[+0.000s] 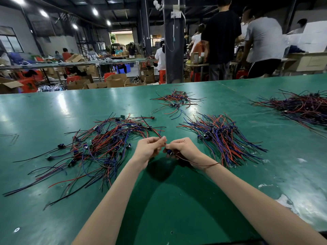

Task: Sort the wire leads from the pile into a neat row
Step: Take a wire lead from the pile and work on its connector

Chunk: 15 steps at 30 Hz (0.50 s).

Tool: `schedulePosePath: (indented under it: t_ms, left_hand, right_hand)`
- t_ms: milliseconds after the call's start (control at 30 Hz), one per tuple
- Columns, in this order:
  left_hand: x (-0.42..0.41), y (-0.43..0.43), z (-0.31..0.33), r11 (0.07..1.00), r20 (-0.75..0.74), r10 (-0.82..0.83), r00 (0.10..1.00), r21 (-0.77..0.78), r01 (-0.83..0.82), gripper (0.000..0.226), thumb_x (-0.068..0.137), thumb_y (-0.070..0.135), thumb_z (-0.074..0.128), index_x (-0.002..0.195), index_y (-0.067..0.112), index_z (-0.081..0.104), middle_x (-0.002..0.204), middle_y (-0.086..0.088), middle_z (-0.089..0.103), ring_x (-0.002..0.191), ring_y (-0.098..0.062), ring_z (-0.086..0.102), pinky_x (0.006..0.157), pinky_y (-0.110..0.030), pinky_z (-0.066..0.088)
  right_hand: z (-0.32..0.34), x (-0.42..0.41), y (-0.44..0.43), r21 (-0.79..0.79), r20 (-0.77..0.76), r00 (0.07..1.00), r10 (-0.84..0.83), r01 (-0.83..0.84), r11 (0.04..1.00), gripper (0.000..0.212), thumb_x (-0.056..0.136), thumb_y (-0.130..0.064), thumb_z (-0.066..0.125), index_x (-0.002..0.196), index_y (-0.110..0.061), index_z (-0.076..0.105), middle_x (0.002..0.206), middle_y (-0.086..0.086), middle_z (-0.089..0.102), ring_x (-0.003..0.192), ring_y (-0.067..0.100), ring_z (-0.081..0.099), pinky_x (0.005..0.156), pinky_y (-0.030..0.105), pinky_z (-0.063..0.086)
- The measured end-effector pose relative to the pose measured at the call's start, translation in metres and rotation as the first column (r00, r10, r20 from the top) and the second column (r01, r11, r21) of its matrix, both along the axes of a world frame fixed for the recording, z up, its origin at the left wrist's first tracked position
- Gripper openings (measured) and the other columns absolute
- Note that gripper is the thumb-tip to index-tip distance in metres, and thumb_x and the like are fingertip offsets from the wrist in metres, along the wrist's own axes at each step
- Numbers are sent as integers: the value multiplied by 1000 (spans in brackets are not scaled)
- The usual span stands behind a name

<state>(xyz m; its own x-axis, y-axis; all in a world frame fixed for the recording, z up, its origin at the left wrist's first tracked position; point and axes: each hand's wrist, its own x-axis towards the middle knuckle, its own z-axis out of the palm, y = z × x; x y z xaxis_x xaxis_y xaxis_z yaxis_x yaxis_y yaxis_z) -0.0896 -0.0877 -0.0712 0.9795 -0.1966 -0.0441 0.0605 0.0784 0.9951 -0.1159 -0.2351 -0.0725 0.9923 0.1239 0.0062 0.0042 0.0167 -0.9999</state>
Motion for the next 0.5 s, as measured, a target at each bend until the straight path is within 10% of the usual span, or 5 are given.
schedulePosePath:
  t_ms: [500]
  left_hand:
    - [17,35,12,855,-66,465,883,-225,-467,17,79,14,76,69,10,62,54,2,54,50,-8,42,48,-15,37]
  right_hand:
    - [5,-7,0,-136,-9,987,159,-159,978,20,88,-4,60,71,2,68,52,6,65,39,8,51,43,14,38]
